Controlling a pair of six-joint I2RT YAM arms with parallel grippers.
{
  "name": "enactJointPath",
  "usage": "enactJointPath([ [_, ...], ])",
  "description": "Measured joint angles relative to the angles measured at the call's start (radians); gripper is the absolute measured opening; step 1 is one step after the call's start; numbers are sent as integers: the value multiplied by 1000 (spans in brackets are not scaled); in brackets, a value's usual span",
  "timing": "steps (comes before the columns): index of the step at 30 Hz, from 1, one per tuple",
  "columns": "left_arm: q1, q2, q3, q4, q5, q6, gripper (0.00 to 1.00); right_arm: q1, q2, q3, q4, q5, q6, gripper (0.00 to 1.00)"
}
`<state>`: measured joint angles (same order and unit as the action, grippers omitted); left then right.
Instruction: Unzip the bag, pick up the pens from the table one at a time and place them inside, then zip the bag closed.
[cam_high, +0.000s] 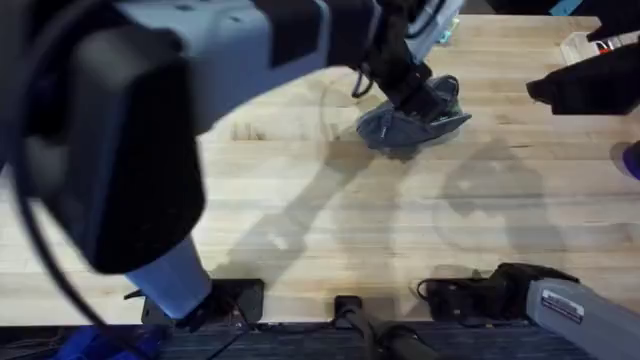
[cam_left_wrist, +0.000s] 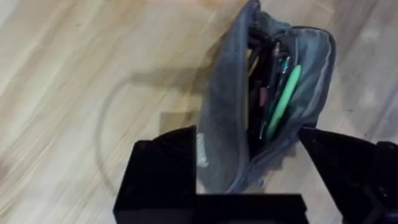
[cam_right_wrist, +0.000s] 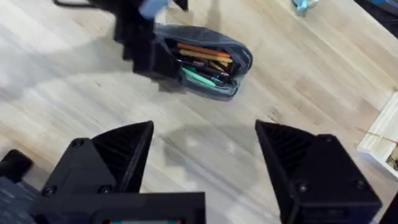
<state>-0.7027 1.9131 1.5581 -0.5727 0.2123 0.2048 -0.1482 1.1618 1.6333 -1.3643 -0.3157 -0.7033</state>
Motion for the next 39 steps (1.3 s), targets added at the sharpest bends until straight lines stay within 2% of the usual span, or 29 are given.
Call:
enactJointPath([
  [6, 73, -84, 0, -109, -1, 78, 993, 0, 0, 0, 0, -2, 0, 997],
  [11, 118, -150, 0, -224, 16, 216, 994, 14, 7, 0, 0, -41, 21, 996],
  [15, 166, -201, 0, -325, 98, 328, 993, 39, 20, -1, 0, -59, 81, 997],
  [20, 262, -233, 0, -460, 228, 464, 994, 80, 21, -28, 6, -75, 167, 996],
  [23, 332, -231, 0, -525, 298, 563, 995, 112, 21, -74, 41, -80, 255, 996],
  [29, 418, -231, 0, -470, 346, 655, 994, 183, 20, -203, 185, -85, 498, 996],
  [33, 439, -231, 0, -510, 351, 675, 996, 250, 11, -285, 280, -68, 676, 997],
  [36, 440, -231, 0, -524, 354, 691, 995, 318, -5, -332, 294, 9, 806, 996],
  [39, 440, -231, 0, -560, 361, 754, 995, 391, -23, -370, 313, 86, 903, 997],
])
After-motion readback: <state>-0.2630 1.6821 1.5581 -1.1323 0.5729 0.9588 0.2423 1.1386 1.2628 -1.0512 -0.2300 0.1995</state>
